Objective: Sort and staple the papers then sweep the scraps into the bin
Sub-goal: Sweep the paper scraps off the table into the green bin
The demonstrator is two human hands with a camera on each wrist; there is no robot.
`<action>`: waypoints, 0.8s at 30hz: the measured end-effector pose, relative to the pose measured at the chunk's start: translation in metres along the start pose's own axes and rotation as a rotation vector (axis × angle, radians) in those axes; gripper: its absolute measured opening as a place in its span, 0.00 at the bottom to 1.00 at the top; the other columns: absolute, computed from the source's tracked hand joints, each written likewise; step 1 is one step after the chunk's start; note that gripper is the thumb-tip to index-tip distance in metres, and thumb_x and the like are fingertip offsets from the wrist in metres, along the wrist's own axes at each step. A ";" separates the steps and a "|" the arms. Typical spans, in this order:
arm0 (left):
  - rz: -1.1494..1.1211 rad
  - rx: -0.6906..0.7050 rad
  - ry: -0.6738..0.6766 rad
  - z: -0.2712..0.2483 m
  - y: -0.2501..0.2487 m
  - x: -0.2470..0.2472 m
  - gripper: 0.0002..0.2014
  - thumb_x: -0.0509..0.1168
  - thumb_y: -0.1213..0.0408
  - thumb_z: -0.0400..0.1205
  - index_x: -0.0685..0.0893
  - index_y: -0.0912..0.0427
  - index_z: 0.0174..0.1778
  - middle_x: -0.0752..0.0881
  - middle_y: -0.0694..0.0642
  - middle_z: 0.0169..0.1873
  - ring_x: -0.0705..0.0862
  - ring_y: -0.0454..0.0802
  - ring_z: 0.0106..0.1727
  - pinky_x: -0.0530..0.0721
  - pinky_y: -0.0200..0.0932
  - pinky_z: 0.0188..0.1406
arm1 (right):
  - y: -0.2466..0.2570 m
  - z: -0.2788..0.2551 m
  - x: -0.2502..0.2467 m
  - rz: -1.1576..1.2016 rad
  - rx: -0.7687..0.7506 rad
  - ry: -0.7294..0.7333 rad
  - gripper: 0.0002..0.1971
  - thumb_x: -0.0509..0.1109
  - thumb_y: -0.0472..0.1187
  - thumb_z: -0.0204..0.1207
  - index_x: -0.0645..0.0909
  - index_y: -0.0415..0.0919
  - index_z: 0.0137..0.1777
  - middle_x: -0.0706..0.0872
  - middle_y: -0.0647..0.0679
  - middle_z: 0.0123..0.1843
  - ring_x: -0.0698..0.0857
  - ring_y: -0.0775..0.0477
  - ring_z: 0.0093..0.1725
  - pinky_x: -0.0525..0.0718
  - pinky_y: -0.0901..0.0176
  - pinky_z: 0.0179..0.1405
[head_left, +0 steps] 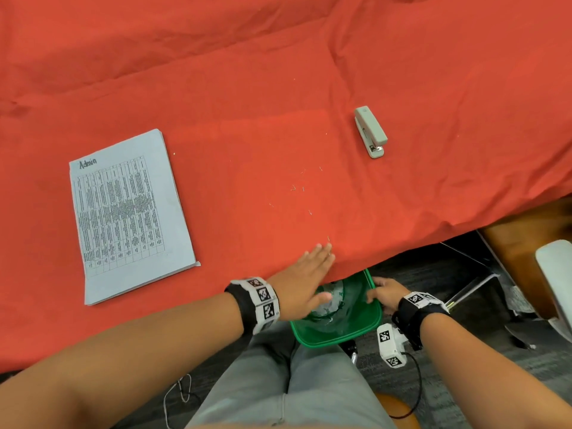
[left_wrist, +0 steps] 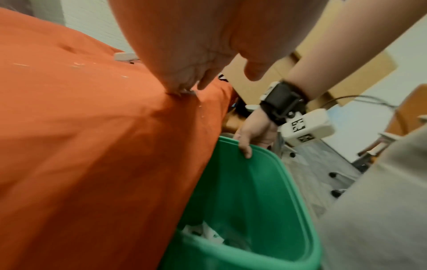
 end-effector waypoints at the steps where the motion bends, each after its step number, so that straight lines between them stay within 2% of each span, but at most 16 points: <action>1: -0.033 0.038 0.024 -0.002 -0.006 0.001 0.34 0.47 0.46 0.87 0.41 0.58 0.84 0.37 0.55 0.83 0.38 0.48 0.84 0.45 0.48 0.84 | 0.001 -0.001 0.000 -0.003 -0.005 -0.003 0.37 0.69 0.28 0.53 0.80 0.38 0.69 0.91 0.37 0.51 0.90 0.31 0.50 0.87 0.31 0.53; 2: -0.064 0.065 0.024 -0.003 -0.010 -0.003 0.32 0.46 0.48 0.88 0.45 0.57 0.84 0.41 0.54 0.84 0.41 0.47 0.84 0.46 0.45 0.84 | 0.002 -0.001 -0.001 0.000 -0.011 -0.004 0.36 0.69 0.28 0.54 0.80 0.38 0.69 0.91 0.36 0.51 0.90 0.32 0.50 0.87 0.32 0.53; 4: -0.099 0.065 -0.084 0.000 -0.008 -0.024 0.28 0.45 0.49 0.88 0.51 0.54 0.84 0.48 0.51 0.84 0.46 0.44 0.84 0.45 0.40 0.81 | 0.003 -0.002 -0.002 -0.001 -0.010 -0.012 0.39 0.70 0.30 0.52 0.78 0.37 0.71 0.90 0.35 0.53 0.90 0.32 0.50 0.87 0.33 0.54; 6: -0.143 -0.020 -0.231 0.010 0.005 -0.055 0.27 0.45 0.50 0.88 0.53 0.53 0.84 0.50 0.50 0.84 0.47 0.45 0.84 0.45 0.39 0.79 | 0.003 -0.001 -0.002 -0.005 -0.009 -0.017 0.40 0.70 0.30 0.52 0.77 0.38 0.72 0.90 0.35 0.54 0.90 0.32 0.50 0.87 0.33 0.54; 8: -0.177 -0.142 -0.296 0.027 0.031 -0.081 0.28 0.47 0.53 0.89 0.52 0.58 0.84 0.49 0.54 0.84 0.46 0.50 0.85 0.44 0.42 0.81 | 0.003 0.001 -0.003 -0.004 -0.008 -0.020 0.40 0.70 0.30 0.52 0.78 0.40 0.71 0.90 0.36 0.53 0.90 0.31 0.50 0.87 0.31 0.53; 11: -0.171 -0.310 -0.273 0.048 0.069 -0.102 0.32 0.50 0.54 0.88 0.47 0.65 0.83 0.44 0.63 0.84 0.43 0.58 0.85 0.46 0.51 0.84 | -0.001 0.008 -0.005 0.001 -0.008 -0.026 0.44 0.72 0.33 0.47 0.78 0.41 0.71 0.90 0.36 0.54 0.90 0.31 0.49 0.87 0.29 0.51; 13: -0.102 -0.352 -0.205 0.052 0.076 -0.099 0.34 0.50 0.52 0.87 0.44 0.67 0.83 0.40 0.65 0.83 0.41 0.60 0.85 0.46 0.53 0.84 | -0.003 0.008 -0.004 0.026 -0.004 -0.027 0.44 0.73 0.31 0.47 0.77 0.38 0.71 0.89 0.35 0.53 0.90 0.32 0.47 0.88 0.33 0.51; 15: -0.011 -0.292 -0.147 0.047 0.067 -0.085 0.36 0.49 0.50 0.87 0.40 0.66 0.83 0.36 0.64 0.83 0.39 0.59 0.84 0.46 0.53 0.84 | -0.003 0.002 -0.003 0.063 0.012 -0.029 0.40 0.70 0.27 0.51 0.77 0.36 0.71 0.89 0.33 0.50 0.89 0.32 0.45 0.88 0.35 0.51; 18: 0.056 -0.116 -0.041 0.029 0.037 -0.050 0.38 0.47 0.46 0.86 0.37 0.63 0.82 0.32 0.61 0.82 0.36 0.55 0.84 0.45 0.51 0.84 | -0.006 0.002 -0.002 0.072 0.022 -0.025 0.38 0.69 0.28 0.50 0.80 0.39 0.68 0.90 0.33 0.51 0.90 0.29 0.48 0.87 0.29 0.52; 21: 0.066 0.046 0.103 0.013 0.012 -0.024 0.36 0.45 0.45 0.87 0.38 0.62 0.83 0.34 0.59 0.82 0.38 0.52 0.84 0.47 0.50 0.85 | -0.017 0.015 -0.005 0.065 0.021 -0.018 0.41 0.71 0.30 0.46 0.80 0.41 0.68 0.91 0.35 0.53 0.90 0.28 0.49 0.86 0.27 0.51; 23: 0.043 0.085 0.101 0.011 0.007 -0.029 0.33 0.43 0.47 0.88 0.40 0.61 0.83 0.37 0.56 0.83 0.40 0.49 0.84 0.48 0.48 0.85 | -0.015 0.011 -0.005 0.046 0.020 -0.014 0.42 0.71 0.30 0.47 0.80 0.42 0.69 0.91 0.36 0.53 0.90 0.28 0.50 0.86 0.27 0.51; 24: 0.025 0.076 0.058 0.014 0.008 -0.039 0.32 0.43 0.47 0.88 0.41 0.59 0.84 0.39 0.55 0.83 0.40 0.47 0.84 0.47 0.47 0.84 | -0.012 0.005 -0.004 0.040 0.015 -0.021 0.38 0.71 0.29 0.51 0.80 0.40 0.68 0.91 0.35 0.52 0.89 0.27 0.50 0.86 0.28 0.52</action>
Point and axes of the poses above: each hand's wrist, its own z-axis towards the middle knuckle, its own x-axis out of the palm, y = z × x, the point moved 3 cm from there along z, towards the middle knuckle
